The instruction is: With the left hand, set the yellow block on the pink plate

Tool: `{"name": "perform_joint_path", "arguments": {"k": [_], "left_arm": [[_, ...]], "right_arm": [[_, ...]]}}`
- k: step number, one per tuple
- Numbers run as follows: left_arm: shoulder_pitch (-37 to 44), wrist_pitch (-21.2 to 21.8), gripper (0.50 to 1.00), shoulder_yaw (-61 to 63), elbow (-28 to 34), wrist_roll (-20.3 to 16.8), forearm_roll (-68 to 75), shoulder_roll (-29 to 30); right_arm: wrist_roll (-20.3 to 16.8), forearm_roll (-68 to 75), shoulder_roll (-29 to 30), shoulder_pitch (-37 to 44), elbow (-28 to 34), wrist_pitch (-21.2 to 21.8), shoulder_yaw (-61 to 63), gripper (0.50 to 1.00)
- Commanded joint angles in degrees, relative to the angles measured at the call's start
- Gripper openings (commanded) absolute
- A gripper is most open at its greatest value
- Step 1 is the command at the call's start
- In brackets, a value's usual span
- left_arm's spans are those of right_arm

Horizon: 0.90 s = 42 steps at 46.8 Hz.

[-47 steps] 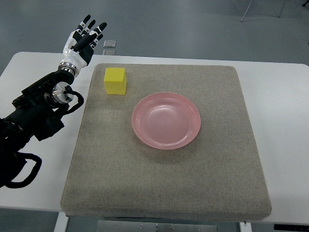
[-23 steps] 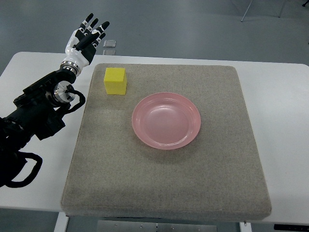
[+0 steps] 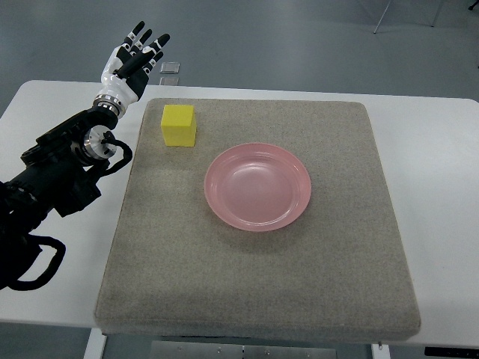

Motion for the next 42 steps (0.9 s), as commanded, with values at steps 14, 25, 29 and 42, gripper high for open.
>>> {"name": "perform_joint_path", "arguments": {"k": [14, 25, 29, 42], "left_arm": [[-0.6, 0.09, 0.992, 1.06, -1.43, 0.27, 0.23, 0.36], [-2.8, 0.26, 0.992, 9.32, -2.75, 0.35, 0.23, 0.44], [-3.94, 0.35, 0.992, 12.4, -2.93, 0.53, 0.32, 0.44], [-8.33, 0.26, 0.99, 27.59, -5.04, 1.76, 0.76, 3.07]], "right_arm": [[0.0, -0.01, 0.0, 0.0, -0.01, 0.0, 0.0, 0.924], [0.0, 0.08, 0.0, 0.0, -0.01, 0.0, 0.0, 0.924], [0.0, -0.01, 0.0, 0.0, -0.01, 0.0, 0.0, 0.924], [0.0, -0.01, 0.0, 0.0, -0.01, 0.0, 0.0, 0.924]]}}
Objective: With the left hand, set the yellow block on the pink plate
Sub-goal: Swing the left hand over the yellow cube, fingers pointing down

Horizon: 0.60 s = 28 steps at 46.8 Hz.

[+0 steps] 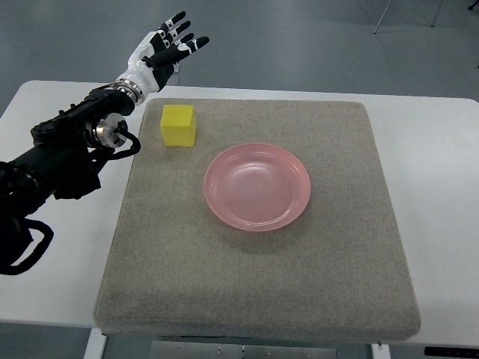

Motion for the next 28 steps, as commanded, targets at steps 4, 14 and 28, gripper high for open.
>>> {"name": "perform_joint_path", "arguments": {"k": [4, 14, 28], "left_arm": [[-3.79, -0.34, 0.992, 12.09, -0.78, 0.34, 0.36, 2.64], [-9.33, -2.71, 0.992, 23.44, -4.2, 0.25, 5.97, 5.63], [-15.84, -2.19, 0.99, 26.61, -12.03, 1.31, 31.63, 11.61]], "right_arm": [[0.0, -0.03, 0.0, 0.0, 0.08, 0.0, 0.0, 0.924], [0.0, -0.03, 0.0, 0.0, 0.0, 0.0, 0.0, 0.924], [0.0, -0.03, 0.0, 0.0, 0.0, 0.0, 0.0, 0.924]]}}
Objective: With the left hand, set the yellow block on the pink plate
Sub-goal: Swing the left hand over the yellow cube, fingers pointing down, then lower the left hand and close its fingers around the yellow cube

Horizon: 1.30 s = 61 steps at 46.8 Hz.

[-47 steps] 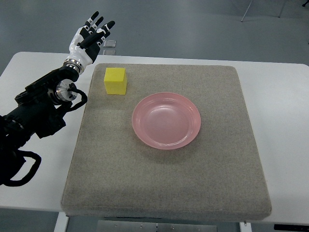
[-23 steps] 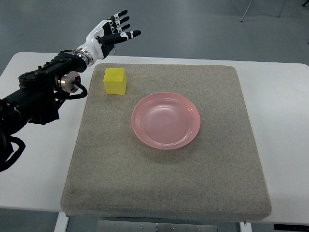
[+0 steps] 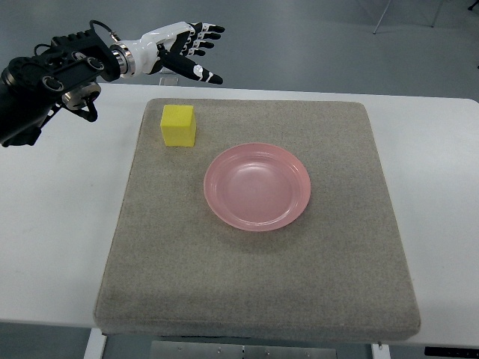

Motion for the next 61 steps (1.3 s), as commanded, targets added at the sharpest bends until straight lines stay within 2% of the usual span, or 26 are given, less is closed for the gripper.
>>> {"name": "perform_joint_path", "arguments": {"k": [1, 12, 22, 38, 61], "left_arm": [[-1.12, -0.53, 0.99, 0.17, -0.2, 0.05, 6.98, 1.27], [-2.43, -1.15, 0.99, 0.26, -5.29, 0.05, 22.8, 4.17], [-1.91, -0.62, 0.99, 0.25, -5.83, -0.21, 34.24, 4.26], [0.73, 3.95, 0.988, 1.22, -5.3, -0.13, 37.76, 3.73], [3.8, 5.45, 0.99, 0.61, -3.89, -0.04, 36.62, 2.06]], "right_arm": [[0.01, 0.0, 0.0, 0.01, 0.01, 0.0, 0.0, 0.924], [0.01, 0.0, 0.0, 0.01, 0.01, 0.0, 0.0, 0.924], [0.01, 0.0, 0.0, 0.01, 0.01, 0.0, 0.0, 0.924], [0.01, 0.0, 0.0, 0.01, 0.01, 0.0, 0.0, 0.924], [0.01, 0.0, 0.0, 0.01, 0.09, 0.0, 0.0, 0.924]]}}
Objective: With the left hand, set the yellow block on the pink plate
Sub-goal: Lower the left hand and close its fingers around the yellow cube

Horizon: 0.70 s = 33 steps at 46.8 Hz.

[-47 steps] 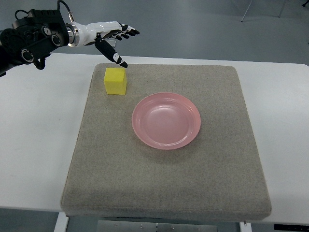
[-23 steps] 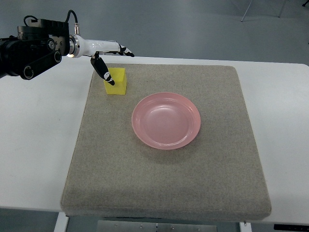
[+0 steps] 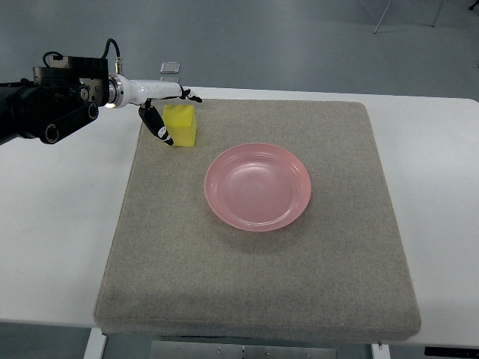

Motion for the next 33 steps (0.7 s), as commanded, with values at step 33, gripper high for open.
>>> {"name": "perform_joint_path", "arguments": {"k": [33], "left_arm": [[0.53, 1.14, 0.9, 0.18, 0.51, -0.1, 0.13, -0.52]], "right_arm": [[0.0, -0.02, 0.0, 0.01, -0.02, 0.0, 0.0, 0.924]]}}
